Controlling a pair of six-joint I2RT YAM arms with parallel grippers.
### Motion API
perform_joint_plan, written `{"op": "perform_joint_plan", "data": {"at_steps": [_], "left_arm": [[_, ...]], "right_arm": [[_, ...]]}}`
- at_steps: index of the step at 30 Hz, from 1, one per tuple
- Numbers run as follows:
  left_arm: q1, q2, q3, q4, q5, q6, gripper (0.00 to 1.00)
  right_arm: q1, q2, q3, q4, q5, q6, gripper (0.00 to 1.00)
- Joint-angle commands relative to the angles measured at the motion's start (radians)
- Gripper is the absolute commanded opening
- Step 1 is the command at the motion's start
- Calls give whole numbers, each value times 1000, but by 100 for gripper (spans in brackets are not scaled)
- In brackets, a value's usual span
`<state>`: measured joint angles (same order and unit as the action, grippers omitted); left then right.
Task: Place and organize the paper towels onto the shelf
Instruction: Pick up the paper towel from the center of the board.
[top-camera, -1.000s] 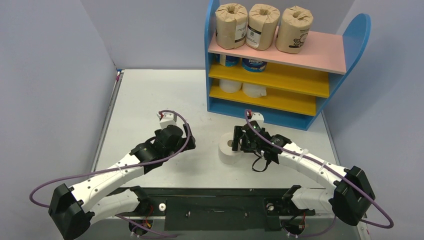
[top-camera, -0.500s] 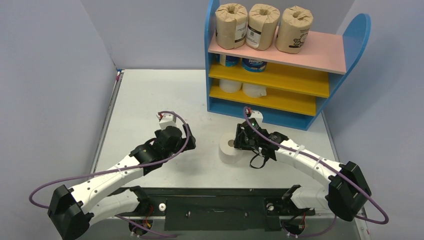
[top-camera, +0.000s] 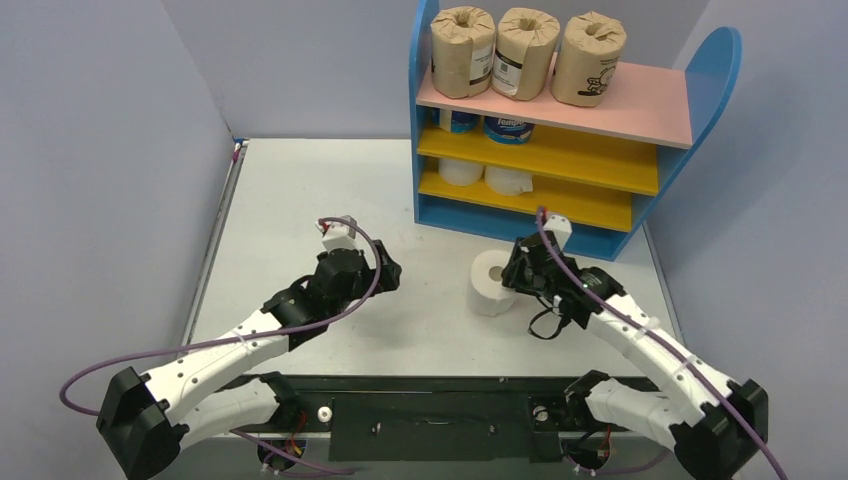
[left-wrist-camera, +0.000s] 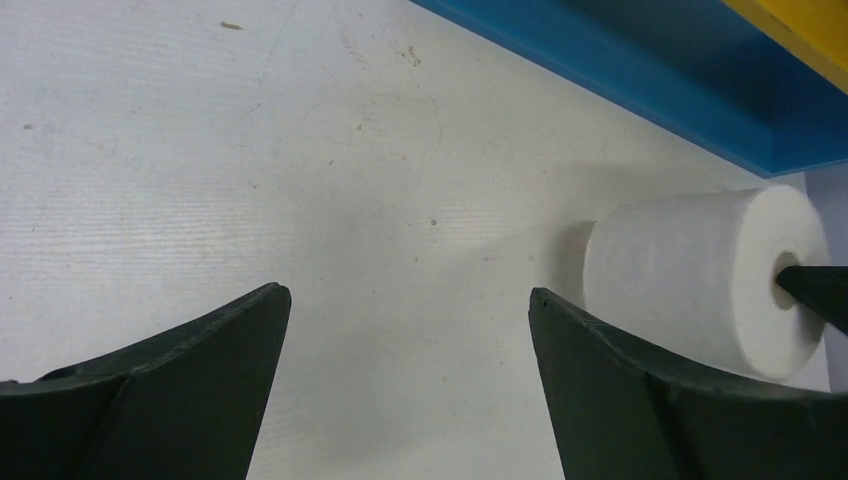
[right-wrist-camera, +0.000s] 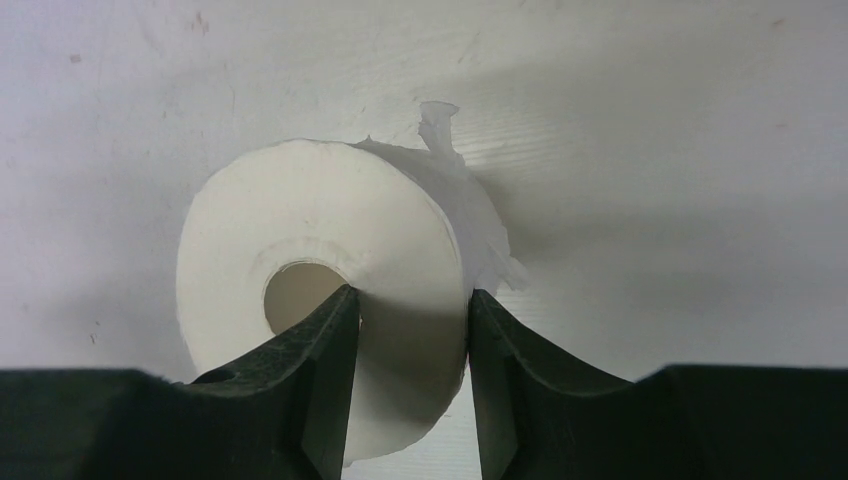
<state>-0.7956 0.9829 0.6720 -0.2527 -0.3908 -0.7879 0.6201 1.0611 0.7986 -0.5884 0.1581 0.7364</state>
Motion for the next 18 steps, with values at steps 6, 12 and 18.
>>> {"op": "perform_joint_plan", "data": {"at_steps": [6,12,18], "left_arm": [[4,104,134,122,40,-13,87],[5,155,194,115,6,-79,87],[4,191,240,186,20,-86,87]], "right_arm": [[-264,-198,224,-202,105,-85,26],[-417,-145,334,-199,100,-101,25],[-491,-102,365,-151,75,-76,25]]}}
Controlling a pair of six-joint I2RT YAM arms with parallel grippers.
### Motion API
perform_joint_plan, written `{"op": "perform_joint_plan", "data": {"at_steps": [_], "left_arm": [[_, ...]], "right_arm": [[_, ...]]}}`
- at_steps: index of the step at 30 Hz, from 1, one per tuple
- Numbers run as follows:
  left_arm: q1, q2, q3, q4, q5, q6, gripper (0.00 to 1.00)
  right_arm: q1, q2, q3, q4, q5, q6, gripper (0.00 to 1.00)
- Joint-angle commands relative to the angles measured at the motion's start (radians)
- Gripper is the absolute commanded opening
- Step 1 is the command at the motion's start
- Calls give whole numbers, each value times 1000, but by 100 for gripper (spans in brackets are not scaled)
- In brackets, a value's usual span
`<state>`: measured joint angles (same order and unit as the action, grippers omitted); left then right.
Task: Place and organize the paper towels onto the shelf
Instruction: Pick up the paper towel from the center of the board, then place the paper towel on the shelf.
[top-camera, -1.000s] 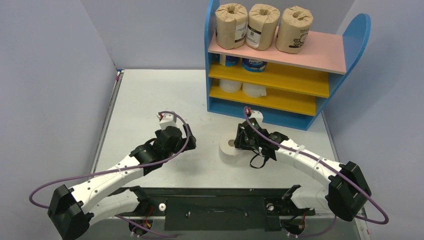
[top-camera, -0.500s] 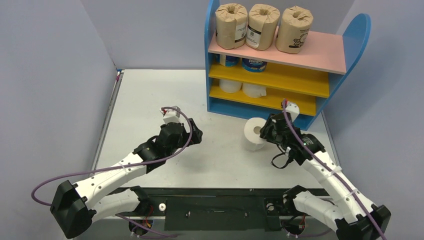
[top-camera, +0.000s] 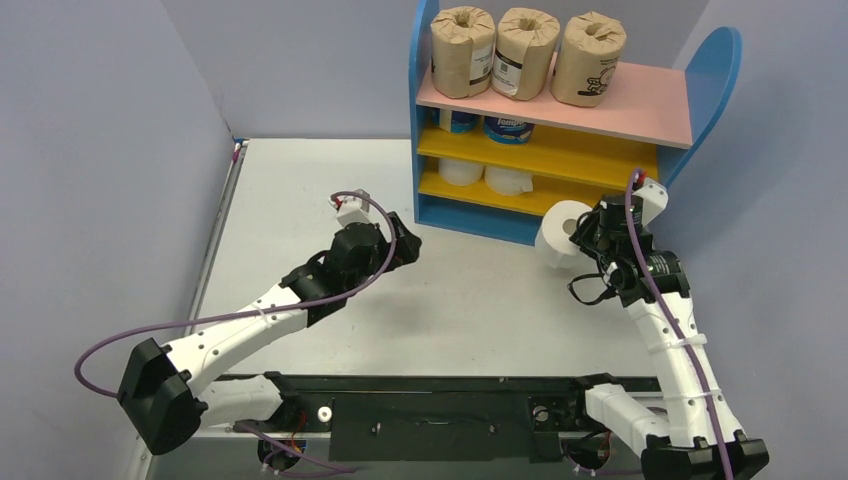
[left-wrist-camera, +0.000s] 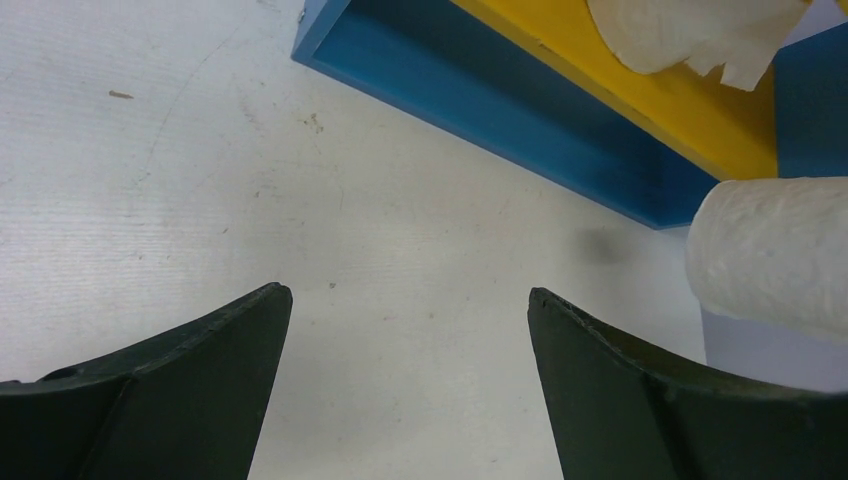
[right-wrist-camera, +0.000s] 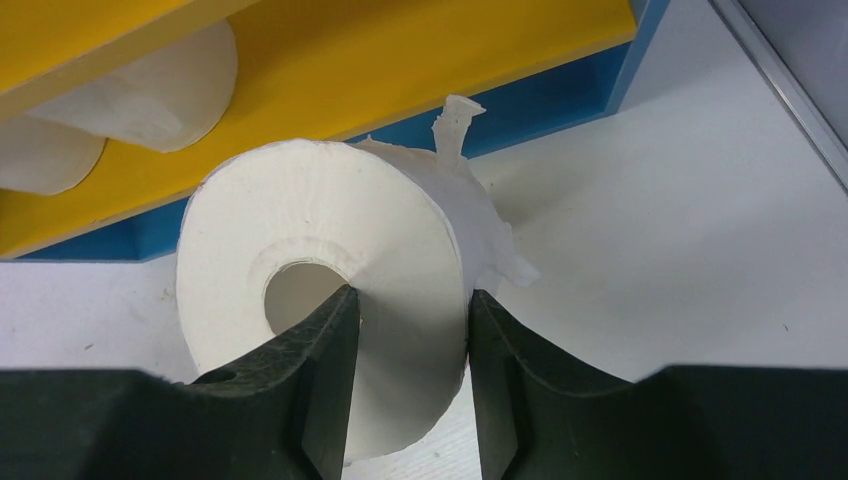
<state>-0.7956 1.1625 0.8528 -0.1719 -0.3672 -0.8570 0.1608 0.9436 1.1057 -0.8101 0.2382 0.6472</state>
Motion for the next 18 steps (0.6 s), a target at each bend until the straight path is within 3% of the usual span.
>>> {"op": "perform_joint_plan", "data": {"at_steps": [1,9,12,15,18], "left_arm": [[4,12,54,122,0,-17,87],[15,61,-5,462,63,82,95],[14,84,-58,690,136,136,100],[14,128,-105,864,224,188,97],[13,174,-104,917,270,225,96]], "right_arm": [[-35,26,62,74,-3,15,25],[-52,82,78,144,20,60,25],[-53,102,76,169,36,85,25],[-57,127,70,198,43,105,24],[-59,133,62,223,47,125,24]]}}
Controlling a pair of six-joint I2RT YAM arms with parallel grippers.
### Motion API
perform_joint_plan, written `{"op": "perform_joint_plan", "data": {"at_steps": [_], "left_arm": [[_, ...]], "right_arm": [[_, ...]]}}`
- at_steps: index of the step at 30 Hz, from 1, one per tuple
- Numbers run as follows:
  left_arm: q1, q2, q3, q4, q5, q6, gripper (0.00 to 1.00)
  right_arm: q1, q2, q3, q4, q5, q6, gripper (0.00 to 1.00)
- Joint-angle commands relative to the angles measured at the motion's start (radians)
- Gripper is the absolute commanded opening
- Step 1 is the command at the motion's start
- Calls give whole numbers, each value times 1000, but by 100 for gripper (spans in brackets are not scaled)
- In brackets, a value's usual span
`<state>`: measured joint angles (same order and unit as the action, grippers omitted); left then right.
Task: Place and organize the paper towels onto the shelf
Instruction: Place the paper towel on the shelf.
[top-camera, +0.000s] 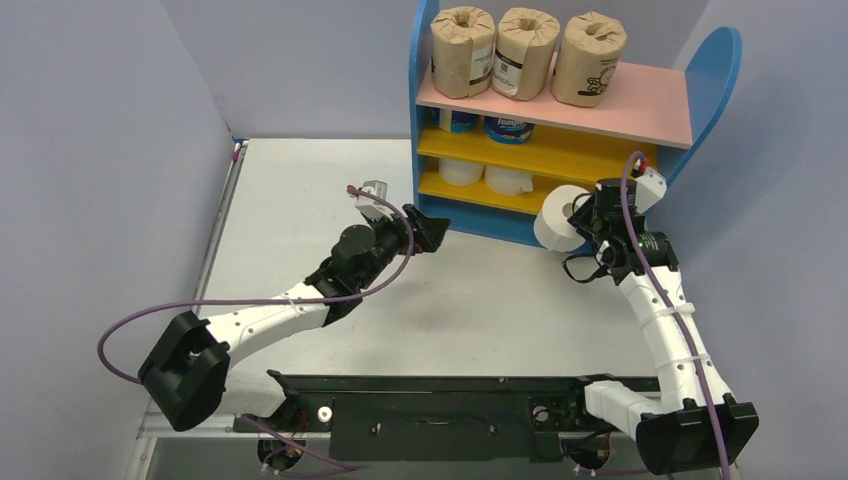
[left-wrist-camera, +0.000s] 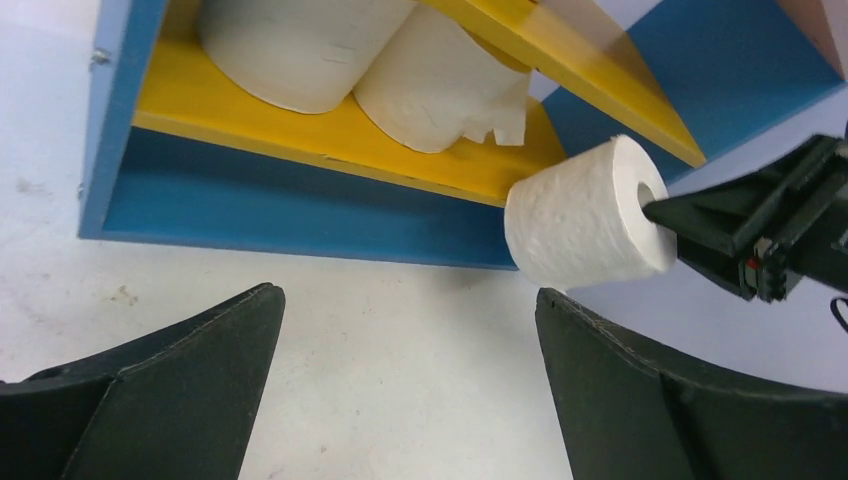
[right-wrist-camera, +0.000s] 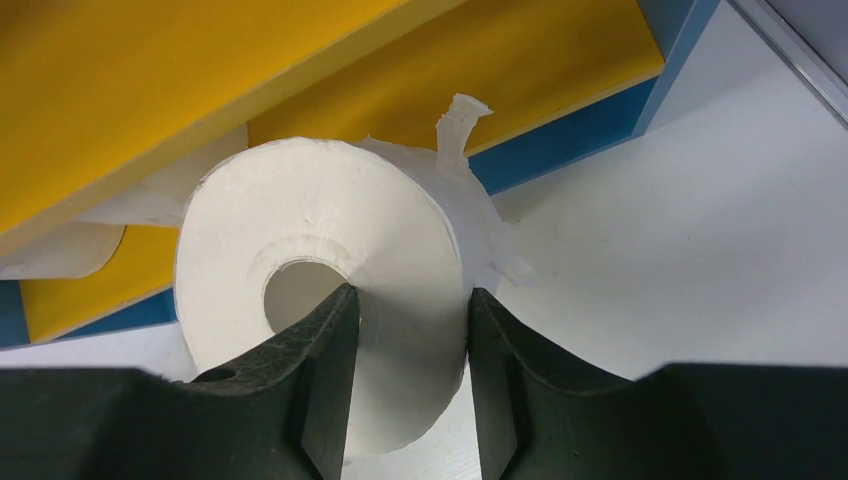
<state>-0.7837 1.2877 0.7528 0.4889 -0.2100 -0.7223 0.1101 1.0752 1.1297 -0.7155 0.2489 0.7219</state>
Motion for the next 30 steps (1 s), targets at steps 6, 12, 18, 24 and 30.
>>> {"op": "perform_joint_plan", "data": {"at_steps": [6,12,18,24,30], "left_arm": [[2,161,-49,505,160,126,96],[2,328,-14,728,278,154,96],[-27,441,98,718,338,228,96],[-101,511,171,674,284,432,96],[-148,609,289,645,269,552,96]], "right_arm": [[-17,24,47,149,48,65,24],[-20,44,48,168,48,87,24],[-21,49,40,190,53,118,25],[-22,46,24,207,54,148,25],[-25,49,29,211,52,159,26]]}}
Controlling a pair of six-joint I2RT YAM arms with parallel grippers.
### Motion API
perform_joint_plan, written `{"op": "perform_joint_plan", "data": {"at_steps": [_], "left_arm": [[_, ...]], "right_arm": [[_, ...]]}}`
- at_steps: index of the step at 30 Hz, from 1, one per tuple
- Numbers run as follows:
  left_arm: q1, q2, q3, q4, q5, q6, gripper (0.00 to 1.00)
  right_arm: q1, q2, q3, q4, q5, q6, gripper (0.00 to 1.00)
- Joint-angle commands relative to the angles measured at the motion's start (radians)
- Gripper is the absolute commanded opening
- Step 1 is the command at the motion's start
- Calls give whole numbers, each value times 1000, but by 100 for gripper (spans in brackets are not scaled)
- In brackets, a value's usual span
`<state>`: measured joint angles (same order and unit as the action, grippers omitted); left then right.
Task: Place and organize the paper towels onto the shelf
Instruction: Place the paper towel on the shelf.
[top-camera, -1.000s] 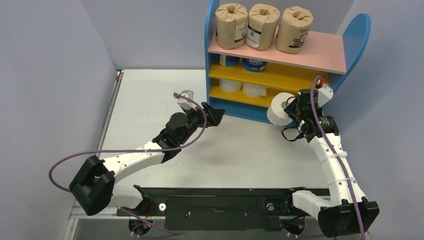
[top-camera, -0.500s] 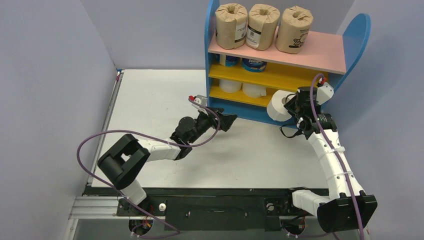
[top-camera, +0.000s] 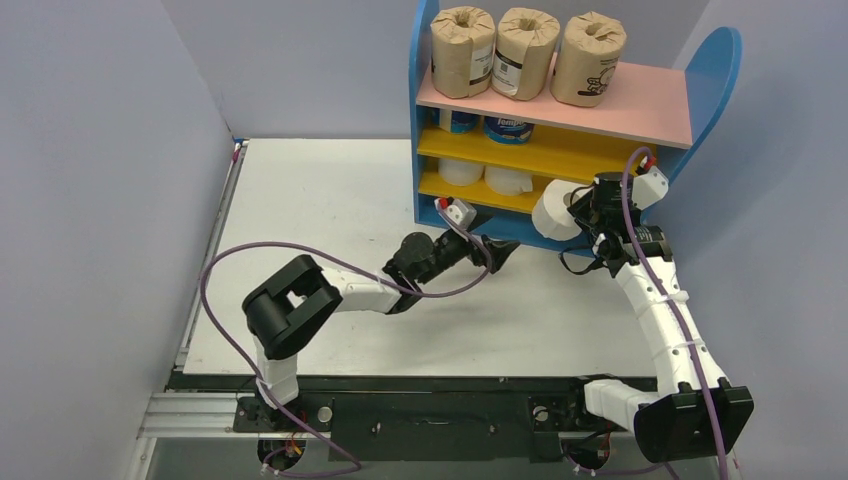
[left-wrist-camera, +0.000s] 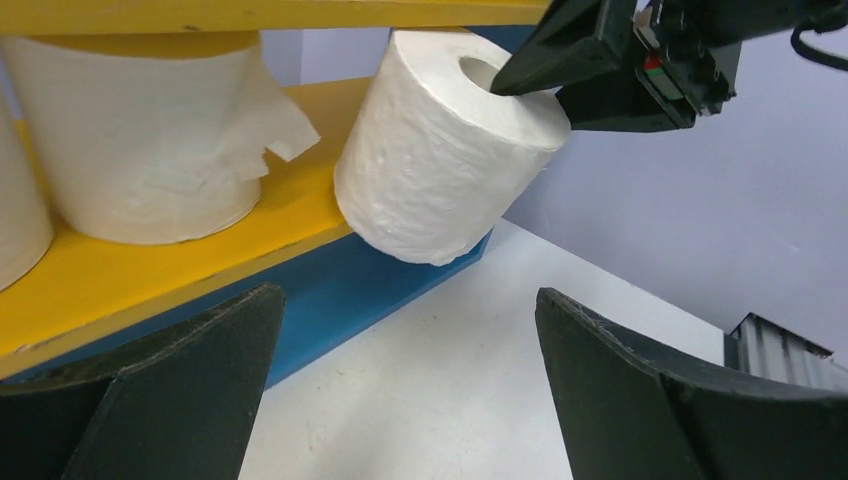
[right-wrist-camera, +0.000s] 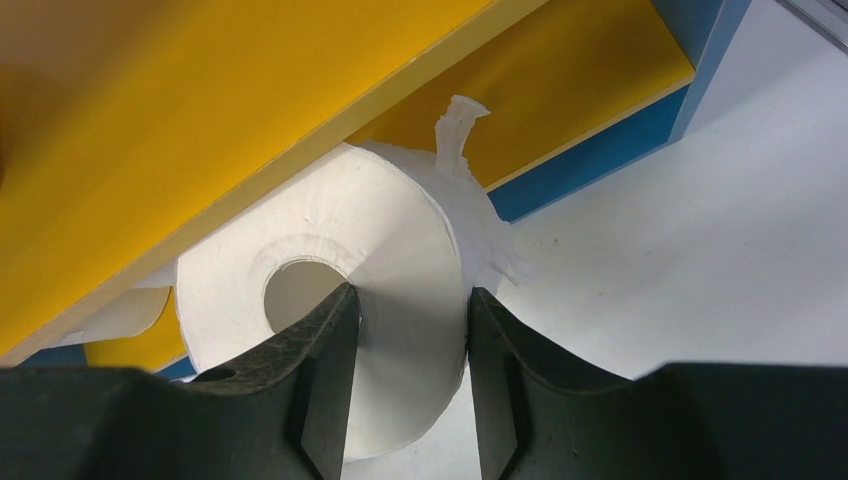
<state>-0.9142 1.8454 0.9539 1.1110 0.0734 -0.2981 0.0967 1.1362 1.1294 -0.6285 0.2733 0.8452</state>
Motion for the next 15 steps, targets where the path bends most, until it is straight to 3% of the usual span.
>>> {"op": "perform_joint_plan", "data": {"at_steps": [1,15], "left_arm": [[-24,70,98,21,-17,142,96],[-49,229,246,-6,-26,182,96]], "right_arm": [[-12,-13,30,124,25,34,26],[-18,-13,27,126,-14,31,28]]}}
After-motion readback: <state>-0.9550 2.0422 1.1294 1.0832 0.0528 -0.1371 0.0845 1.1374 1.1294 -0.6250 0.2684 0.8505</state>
